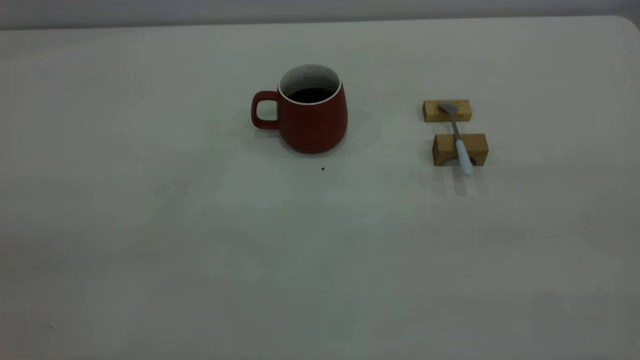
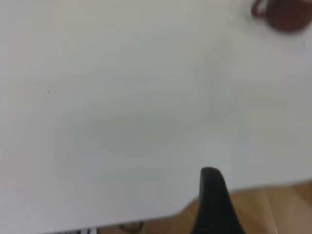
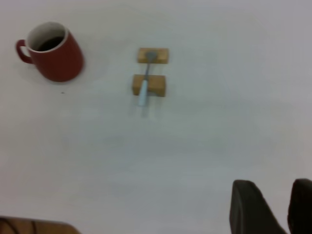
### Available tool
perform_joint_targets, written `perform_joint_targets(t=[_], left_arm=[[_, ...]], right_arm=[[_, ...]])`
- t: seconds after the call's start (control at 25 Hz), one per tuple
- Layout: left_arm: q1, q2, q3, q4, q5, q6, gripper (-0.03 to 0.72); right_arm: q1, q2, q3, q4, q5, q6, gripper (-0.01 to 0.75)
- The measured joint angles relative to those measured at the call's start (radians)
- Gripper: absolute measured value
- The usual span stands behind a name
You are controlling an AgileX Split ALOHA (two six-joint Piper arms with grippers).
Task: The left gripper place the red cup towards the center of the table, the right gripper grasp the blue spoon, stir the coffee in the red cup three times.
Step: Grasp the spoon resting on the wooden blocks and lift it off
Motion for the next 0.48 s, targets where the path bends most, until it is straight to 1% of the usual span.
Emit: perform_joint_targets(t=[0.16, 0.28, 0.36, 0.48], left_arm=[[0.025, -0.028, 0.0, -0.001, 0.01, 0.001, 0.558], [0.025, -0.028, 0.0, -0.001, 0.01, 0.003, 0.558], [0.025, -0.028, 0.0, -0.001, 0.01, 0.003, 0.558], [0.025, -0.029, 0.0, -0.001, 0.01, 0.003, 0.558]], right_arm=[[0.0, 0.006, -0.01, 0.04, -0.016, 0.001, 0.239], [0.0, 0.08, -0.065, 0.072, -0.059, 0.001, 0.269], [0.0, 0.164, -0.106, 0.077, -0.11, -0.008, 0.319], [0.0, 0.328, -0.147, 0.084, -0.205, -0.037, 0.42]])
